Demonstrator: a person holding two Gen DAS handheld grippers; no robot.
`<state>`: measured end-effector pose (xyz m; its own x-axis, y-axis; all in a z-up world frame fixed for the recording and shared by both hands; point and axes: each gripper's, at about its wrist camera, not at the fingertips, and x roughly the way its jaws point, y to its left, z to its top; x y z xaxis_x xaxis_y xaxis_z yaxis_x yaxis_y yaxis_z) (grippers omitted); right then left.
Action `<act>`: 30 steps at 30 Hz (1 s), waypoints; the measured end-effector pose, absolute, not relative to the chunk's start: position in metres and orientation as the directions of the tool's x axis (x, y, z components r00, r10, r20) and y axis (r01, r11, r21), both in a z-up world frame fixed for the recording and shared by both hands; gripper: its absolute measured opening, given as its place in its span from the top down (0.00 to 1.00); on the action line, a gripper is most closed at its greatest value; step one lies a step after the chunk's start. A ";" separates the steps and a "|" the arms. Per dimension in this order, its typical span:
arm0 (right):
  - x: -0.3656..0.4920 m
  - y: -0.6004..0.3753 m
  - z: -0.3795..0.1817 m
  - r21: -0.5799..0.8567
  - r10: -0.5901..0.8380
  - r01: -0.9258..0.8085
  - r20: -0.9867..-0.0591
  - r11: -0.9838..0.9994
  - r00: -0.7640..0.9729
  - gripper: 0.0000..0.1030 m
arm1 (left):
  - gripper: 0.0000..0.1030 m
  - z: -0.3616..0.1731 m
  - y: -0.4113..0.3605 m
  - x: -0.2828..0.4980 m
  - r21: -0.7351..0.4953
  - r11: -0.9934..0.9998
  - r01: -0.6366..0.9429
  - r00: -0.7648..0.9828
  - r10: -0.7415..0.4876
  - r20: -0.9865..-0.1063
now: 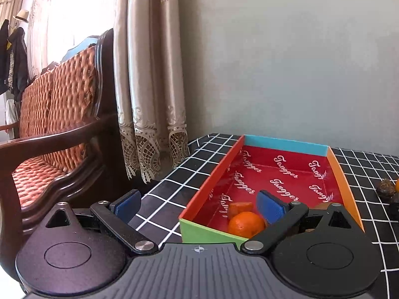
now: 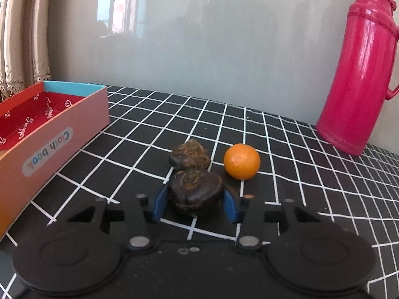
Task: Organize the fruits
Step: 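Grasp a dark brown lump with the right gripper and drop it in the box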
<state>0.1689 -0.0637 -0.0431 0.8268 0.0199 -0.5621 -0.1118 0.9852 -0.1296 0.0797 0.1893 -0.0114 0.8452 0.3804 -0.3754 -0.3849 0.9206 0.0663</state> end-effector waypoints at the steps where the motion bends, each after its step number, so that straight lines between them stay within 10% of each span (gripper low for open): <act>1: 0.167 -0.063 -0.041 -0.134 0.020 -0.114 -0.557 0.984 0.830 0.56 | 0.05 -0.011 0.190 0.079 0.067 0.920 -0.387 0.844 0.382 -0.376; 30: 0.135 0.073 0.007 -0.076 0.289 -0.357 -0.444 0.931 0.848 0.56 | 0.05 -0.009 0.238 0.046 0.089 0.888 -0.451 0.810 0.449 -0.376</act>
